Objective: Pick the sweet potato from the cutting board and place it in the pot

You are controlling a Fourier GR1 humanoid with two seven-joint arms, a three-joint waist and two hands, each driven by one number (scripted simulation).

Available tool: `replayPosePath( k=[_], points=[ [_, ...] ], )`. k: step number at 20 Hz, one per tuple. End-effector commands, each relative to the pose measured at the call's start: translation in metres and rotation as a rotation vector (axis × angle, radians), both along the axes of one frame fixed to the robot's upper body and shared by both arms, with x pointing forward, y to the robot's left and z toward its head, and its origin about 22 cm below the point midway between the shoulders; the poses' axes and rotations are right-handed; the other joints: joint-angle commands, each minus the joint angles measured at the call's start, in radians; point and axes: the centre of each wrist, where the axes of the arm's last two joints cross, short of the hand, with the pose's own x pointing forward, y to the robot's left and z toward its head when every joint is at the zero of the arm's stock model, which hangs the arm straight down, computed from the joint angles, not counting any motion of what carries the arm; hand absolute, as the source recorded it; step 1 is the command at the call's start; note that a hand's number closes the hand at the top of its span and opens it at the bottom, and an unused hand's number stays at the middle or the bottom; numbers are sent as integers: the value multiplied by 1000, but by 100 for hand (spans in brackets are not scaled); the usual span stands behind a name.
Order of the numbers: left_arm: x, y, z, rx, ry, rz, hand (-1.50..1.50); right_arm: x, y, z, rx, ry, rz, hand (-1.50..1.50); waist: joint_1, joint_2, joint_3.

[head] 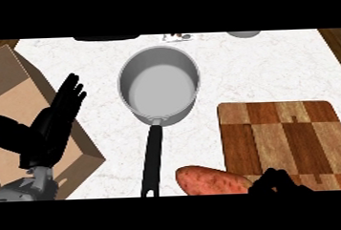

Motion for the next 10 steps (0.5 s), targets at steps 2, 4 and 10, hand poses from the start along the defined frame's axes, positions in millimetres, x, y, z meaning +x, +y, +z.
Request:
replayPosePath(
  k=[2, 4, 10],
  points=[
    [7, -4, -11, -23, 35, -9, 0, -3, 17, 19, 173, 28, -37, 150, 13, 16, -13],
    [3, -11, -10, -28, 44, -34, 0, 5, 18, 19, 182, 49, -44, 150, 26, 18, -13],
    [8, -17, -10, -38, 28, -38, 0, 41, 31, 19, 205, 72, -111, 150, 38, 23, -12]
  ],
)
